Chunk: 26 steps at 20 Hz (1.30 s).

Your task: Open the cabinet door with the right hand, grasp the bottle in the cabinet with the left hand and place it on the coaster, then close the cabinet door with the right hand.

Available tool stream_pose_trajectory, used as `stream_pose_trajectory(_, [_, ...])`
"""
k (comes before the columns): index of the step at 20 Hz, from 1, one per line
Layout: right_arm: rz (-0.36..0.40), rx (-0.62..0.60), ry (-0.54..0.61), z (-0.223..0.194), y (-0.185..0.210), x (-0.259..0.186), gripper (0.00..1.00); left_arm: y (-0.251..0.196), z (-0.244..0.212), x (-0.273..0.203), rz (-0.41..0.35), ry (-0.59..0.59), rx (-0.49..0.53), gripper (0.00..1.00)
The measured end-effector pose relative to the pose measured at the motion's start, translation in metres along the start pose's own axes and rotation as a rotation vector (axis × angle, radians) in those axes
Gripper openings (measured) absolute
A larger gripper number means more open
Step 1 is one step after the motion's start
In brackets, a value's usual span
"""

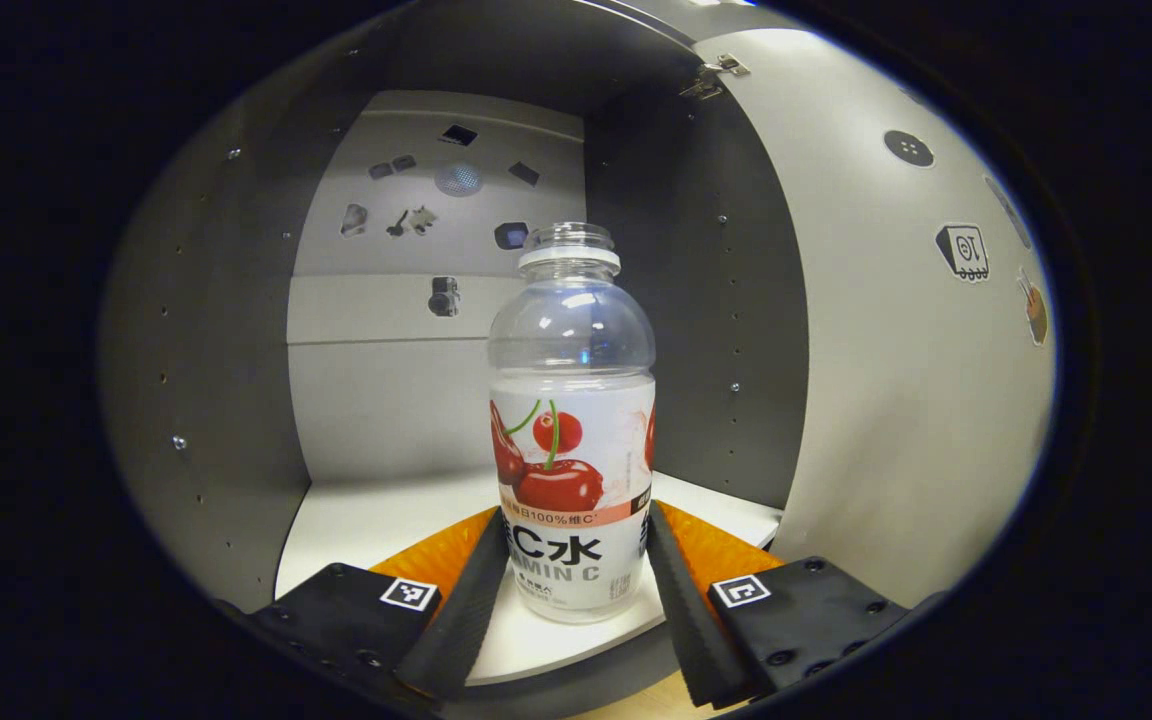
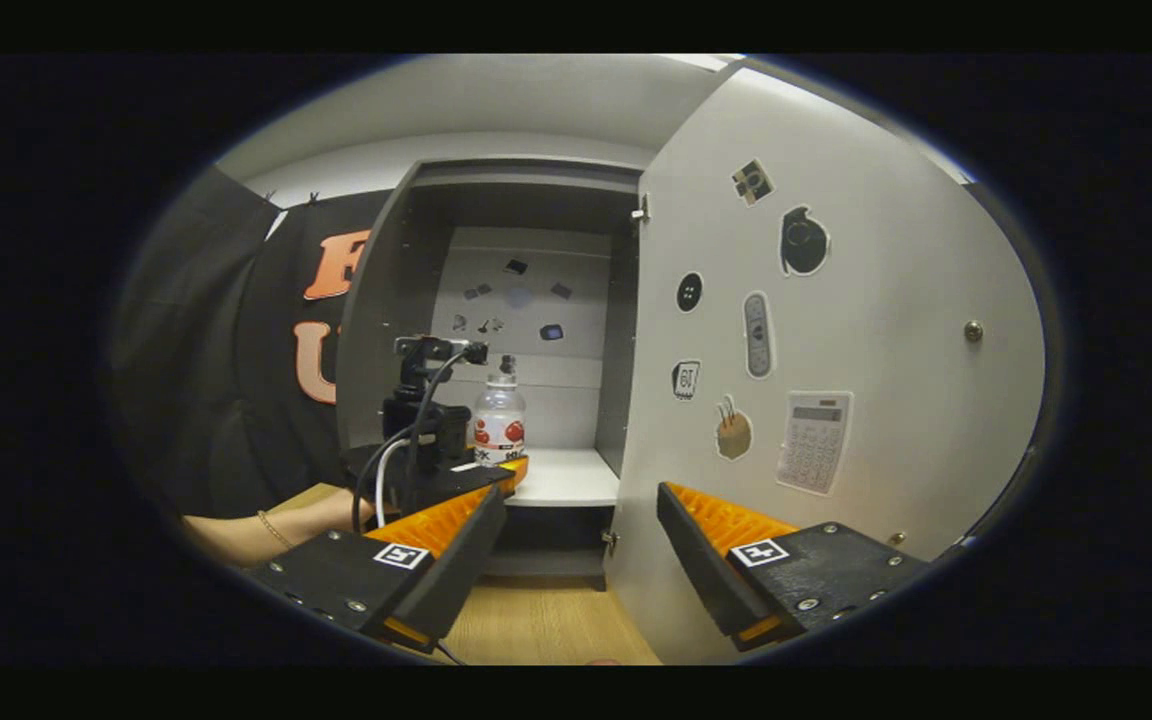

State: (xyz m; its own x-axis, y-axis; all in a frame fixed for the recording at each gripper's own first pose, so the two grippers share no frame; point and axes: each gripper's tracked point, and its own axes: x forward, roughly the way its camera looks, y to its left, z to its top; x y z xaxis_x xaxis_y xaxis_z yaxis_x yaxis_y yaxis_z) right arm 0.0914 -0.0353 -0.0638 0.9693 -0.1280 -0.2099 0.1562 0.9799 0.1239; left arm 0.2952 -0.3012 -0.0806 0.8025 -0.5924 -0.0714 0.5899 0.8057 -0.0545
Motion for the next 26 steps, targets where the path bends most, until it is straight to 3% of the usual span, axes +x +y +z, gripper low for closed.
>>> stream_pose_trajectory(10, [0.040, -0.032, -0.007, 0.002, 0.003, -0.032, 0.94, 0.006, 0.010, -0.021, 0.080, -0.072, 0.006, 0.81])
stream_pose_trajectory(16, [0.147, -0.013, -0.022, 0.001, 0.011, -0.055, 0.94, 0.006, 0.020, -0.089, 0.159, -0.122, -0.028, 0.80])
stream_pose_trajectory(21, [0.279, 0.056, 0.014, -0.018, 0.022, -0.069, 0.94, 0.016, 0.004, -0.171, 0.270, -0.144, 0.011, 0.80])
stream_pose_trajectory(26, [0.290, 0.117, 0.040, -0.030, 0.034, -0.071, 0.94, 0.019, -0.027, -0.228, 0.305, -0.138, 0.043, 0.81])
